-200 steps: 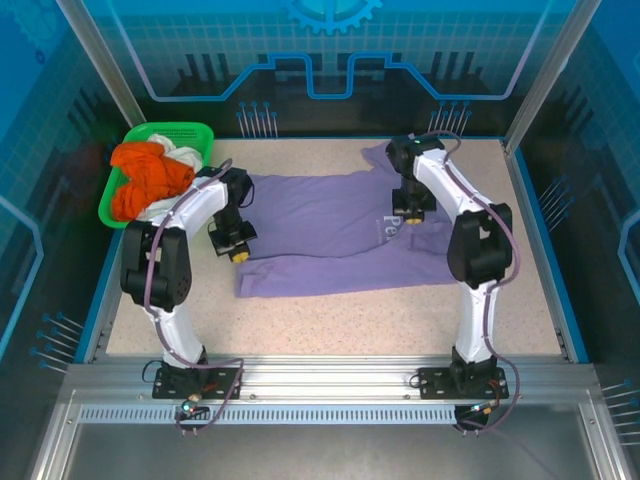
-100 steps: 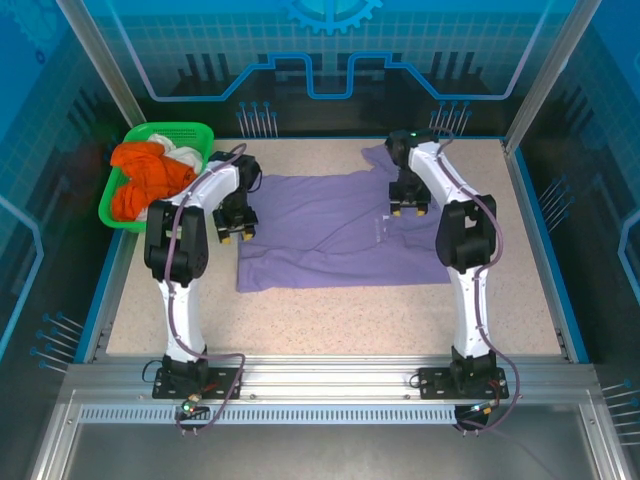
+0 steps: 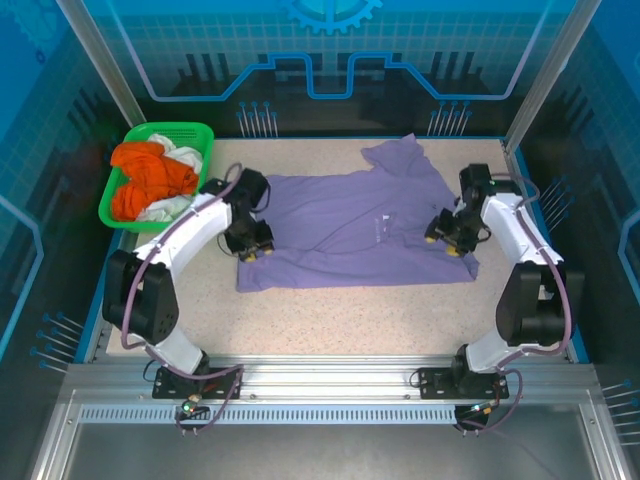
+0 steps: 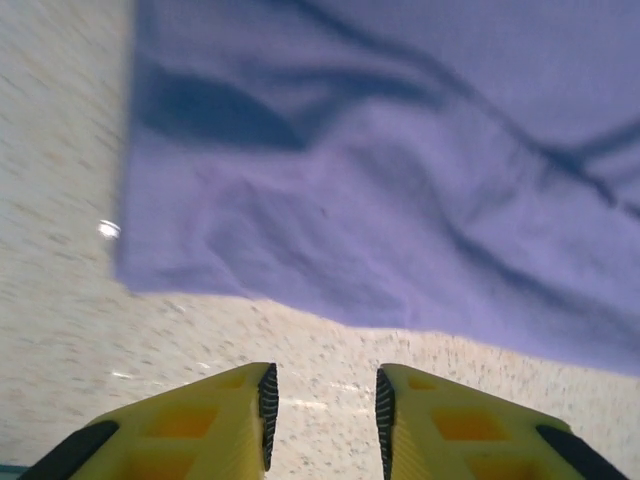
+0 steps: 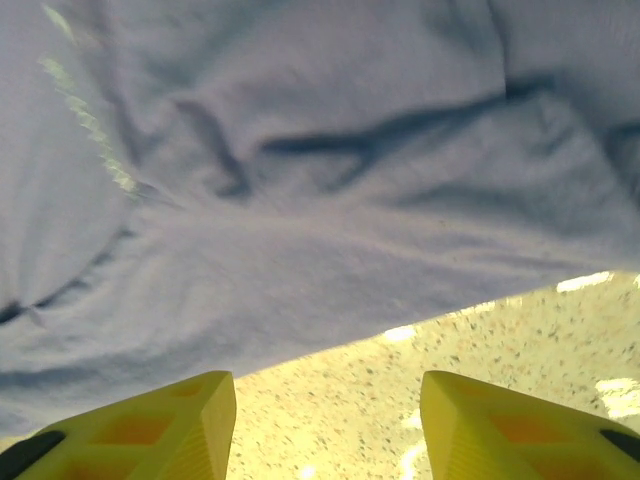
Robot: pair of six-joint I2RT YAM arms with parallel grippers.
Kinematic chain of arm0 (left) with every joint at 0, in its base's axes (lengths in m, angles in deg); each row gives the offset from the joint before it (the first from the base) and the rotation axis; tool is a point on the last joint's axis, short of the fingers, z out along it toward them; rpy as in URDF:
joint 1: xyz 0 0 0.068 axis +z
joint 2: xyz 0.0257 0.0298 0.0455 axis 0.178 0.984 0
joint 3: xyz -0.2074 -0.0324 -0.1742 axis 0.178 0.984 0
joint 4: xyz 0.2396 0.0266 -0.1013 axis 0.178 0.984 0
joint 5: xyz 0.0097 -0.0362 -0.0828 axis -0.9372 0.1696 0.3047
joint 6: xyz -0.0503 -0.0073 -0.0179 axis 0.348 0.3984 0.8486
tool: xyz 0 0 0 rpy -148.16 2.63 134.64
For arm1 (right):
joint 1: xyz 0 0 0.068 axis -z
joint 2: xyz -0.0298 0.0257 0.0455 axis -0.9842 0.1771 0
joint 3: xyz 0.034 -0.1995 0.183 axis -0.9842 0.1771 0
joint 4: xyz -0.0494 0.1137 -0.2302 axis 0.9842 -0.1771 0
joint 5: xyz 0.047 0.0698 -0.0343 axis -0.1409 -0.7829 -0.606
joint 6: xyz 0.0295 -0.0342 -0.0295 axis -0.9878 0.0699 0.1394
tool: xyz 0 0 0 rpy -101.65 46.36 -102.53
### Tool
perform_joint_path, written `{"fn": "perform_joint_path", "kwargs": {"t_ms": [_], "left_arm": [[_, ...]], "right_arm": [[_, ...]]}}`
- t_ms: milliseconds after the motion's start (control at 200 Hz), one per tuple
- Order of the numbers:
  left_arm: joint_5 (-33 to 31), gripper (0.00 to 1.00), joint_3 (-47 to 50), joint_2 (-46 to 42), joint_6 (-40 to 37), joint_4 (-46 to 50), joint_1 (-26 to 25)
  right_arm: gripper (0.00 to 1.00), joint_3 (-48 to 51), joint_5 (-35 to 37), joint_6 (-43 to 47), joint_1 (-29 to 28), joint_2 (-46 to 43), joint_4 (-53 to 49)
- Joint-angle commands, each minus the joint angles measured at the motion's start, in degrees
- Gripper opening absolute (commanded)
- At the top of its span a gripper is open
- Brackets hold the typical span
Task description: Fold and stack the t-shirts
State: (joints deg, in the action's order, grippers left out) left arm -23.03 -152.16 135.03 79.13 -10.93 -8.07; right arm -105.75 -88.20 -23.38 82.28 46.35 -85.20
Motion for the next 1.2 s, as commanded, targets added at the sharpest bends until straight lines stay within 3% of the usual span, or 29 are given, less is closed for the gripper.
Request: {"fn": "perform_joint_path", "kwargs": {"t_ms": [0,95,285,485,635,745,850,1015,1121,1196], "left_arm": [[7.6,0.32,8.0,2.8,4.4,-10.5,0.1],[3.7,0.31,11.2,5.1,3.0,-12.9,-0.3],[-10.8,0.31,14.6,9.2,2.1,-9.5,0.2],[-18.6,0.35,15.4,9.3,3.5,-4.5,1.4],[-20.5,0.36,15.4,9.0,4.3,-1.3,2.6],[-18.0,0.46,16.5,6.9,4.8,-1.1,3.9],[-16.1,0.54,14.3,3.9,4.6,0.9,4.1],[-18.3,0.67,6.5,0.6,4.8,6.4,4.1],[-15.9,0.64,3.3,0.3,4.5,5.9,4.1],[-10.3,0.51,3.5,0.6,3.9,1.7,4.1]], "right_arm": [[0.51,5.2,-4.1,-0.5,1.0,2.5,7.3],[0.5,5.9,-2.5,-0.1,1.5,5.5,7.8],[0.54,7.5,1.4,-1.7,6.0,9.8,7.0],[0.59,7.1,2.6,-2.1,10.8,13.3,7.7],[0.63,7.2,3.0,-3.1,12.2,14.4,7.4],[0.63,8.3,2.6,-3.7,13.4,13.0,7.5],[0.64,9.7,1.9,-3.9,13.1,6.6,8.4],[0.65,11.1,0.0,-4.5,10.7,-3.5,8.7],[0.64,11.2,-3.5,-4.0,5.8,-4.8,9.8],[0.62,10.1,-3.8,-3.8,1.8,-2.9,8.9]]}}
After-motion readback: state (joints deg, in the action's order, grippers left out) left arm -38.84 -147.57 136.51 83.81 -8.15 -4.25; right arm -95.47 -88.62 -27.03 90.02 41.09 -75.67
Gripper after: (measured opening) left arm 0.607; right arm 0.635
